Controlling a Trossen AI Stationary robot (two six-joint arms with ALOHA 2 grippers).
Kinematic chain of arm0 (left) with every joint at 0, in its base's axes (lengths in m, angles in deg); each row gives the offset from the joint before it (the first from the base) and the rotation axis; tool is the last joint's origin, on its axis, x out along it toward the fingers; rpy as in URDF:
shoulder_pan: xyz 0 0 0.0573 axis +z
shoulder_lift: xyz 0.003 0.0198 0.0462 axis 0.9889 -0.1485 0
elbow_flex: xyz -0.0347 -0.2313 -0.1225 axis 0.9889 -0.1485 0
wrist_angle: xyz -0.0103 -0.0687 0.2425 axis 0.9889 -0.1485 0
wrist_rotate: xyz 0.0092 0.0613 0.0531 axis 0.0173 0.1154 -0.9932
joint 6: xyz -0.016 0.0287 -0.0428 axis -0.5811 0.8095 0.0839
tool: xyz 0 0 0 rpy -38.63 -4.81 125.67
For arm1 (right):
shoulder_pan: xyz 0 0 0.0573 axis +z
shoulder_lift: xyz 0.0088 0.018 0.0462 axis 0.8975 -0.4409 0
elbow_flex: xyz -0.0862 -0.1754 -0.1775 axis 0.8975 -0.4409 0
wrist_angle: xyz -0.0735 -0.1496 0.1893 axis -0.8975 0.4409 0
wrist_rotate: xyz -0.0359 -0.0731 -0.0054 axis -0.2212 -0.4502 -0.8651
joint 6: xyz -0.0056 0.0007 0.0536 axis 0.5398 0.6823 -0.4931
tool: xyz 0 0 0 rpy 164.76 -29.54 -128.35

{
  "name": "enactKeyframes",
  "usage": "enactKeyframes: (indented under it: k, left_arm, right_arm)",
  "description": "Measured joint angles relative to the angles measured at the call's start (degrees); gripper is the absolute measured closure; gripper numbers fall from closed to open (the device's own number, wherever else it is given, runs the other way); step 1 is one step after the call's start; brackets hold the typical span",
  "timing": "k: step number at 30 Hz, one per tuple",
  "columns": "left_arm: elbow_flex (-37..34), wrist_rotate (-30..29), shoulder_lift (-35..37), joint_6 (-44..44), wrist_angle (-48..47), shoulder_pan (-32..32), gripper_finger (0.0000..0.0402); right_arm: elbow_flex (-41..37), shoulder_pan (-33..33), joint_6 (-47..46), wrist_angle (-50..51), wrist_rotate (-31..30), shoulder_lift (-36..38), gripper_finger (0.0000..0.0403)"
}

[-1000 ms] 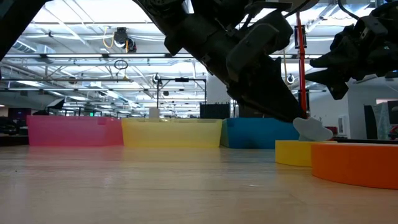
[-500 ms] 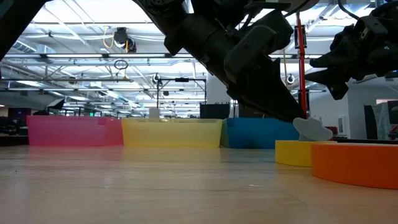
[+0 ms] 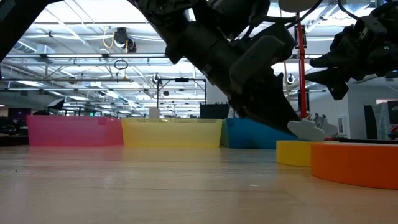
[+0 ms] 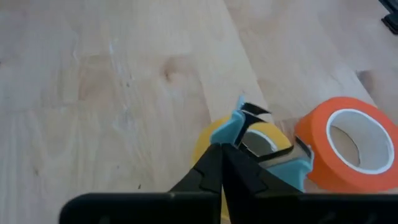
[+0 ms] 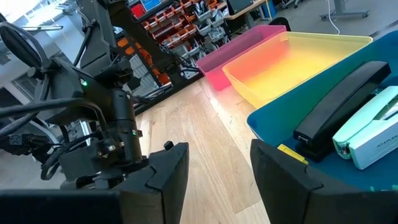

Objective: Pick and place Stapler, Stapler remover, tape
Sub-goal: Put the blue stapler remover into the red bin

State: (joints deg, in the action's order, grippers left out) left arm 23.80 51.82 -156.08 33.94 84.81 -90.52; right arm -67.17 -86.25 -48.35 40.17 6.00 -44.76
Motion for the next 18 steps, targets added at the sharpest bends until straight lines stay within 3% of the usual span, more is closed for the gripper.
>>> enactKeyframes:
  k: [13,18]
  left_arm:
    - [0.0,-0.31,0.0,-0.5,0.02,0.1,0.0399]
    - [0.0,-2.41,0.18,-0.24,-0.26,0.09,0.0371]
  right_arm:
    - [0.0,0.0,-0.41,-0.13,0.0,0.02,0.0237]
    - [0.0,0.0,-0.39,-0.13,0.0,0.02,0.0238]
